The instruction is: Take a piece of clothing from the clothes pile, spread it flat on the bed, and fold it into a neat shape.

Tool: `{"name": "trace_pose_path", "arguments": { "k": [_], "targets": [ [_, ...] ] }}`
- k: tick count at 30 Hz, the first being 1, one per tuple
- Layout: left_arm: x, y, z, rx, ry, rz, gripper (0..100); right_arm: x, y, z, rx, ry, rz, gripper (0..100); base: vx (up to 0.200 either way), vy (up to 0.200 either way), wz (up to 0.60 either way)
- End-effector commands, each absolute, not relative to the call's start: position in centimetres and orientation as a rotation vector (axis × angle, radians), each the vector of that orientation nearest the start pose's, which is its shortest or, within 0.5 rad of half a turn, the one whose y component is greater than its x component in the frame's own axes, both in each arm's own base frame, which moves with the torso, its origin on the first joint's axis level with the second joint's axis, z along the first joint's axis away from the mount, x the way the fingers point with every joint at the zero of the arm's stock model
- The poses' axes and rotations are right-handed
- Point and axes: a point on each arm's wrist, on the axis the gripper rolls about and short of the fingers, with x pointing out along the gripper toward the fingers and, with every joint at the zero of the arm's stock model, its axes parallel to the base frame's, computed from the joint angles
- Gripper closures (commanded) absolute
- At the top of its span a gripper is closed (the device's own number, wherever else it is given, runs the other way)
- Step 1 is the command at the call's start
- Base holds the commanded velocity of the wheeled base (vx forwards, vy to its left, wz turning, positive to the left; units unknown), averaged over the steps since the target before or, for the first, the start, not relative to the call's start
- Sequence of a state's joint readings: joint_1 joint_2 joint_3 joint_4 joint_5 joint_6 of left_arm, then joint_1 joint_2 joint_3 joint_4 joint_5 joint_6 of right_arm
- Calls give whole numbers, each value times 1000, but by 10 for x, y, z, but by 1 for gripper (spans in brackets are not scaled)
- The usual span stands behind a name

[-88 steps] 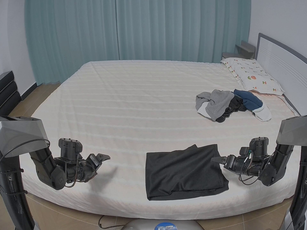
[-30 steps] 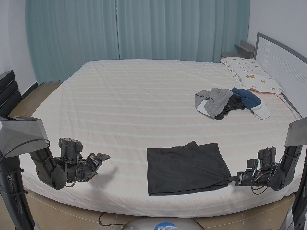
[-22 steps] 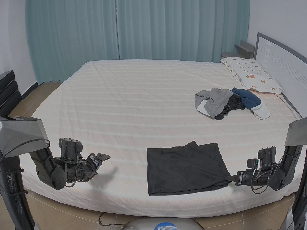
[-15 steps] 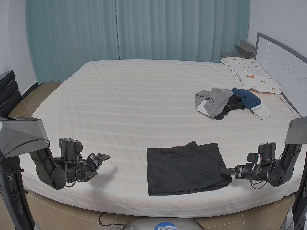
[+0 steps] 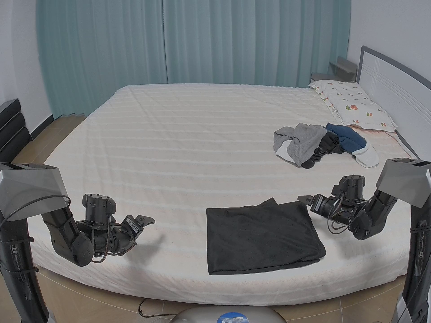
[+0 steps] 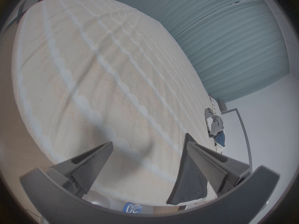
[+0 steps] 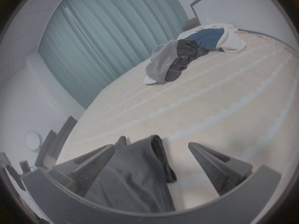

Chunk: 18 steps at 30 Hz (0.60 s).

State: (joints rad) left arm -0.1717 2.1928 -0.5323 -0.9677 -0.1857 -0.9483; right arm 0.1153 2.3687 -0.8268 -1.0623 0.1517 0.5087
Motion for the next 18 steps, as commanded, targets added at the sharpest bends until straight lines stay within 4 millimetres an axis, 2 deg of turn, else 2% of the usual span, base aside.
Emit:
{"name": "trace_pose_path", "arguments": {
  "k": [1,6,7,18],
  "targets": [
    [308,-58,-2,-903,804,13,0,402,63,-40,553,565,124,0,0,0,0],
    [308,-58,-2,-903,806,13,0,410,63,-41,574,547,124,0,0,0,0],
    [307,-58,-3,-903,807,14,0,411,63,-40,574,541,126,100,0,0,0],
    [307,-57,-3,-903,806,16,0,415,54,-32,625,508,101,100,0,0,0]
  ]
}}
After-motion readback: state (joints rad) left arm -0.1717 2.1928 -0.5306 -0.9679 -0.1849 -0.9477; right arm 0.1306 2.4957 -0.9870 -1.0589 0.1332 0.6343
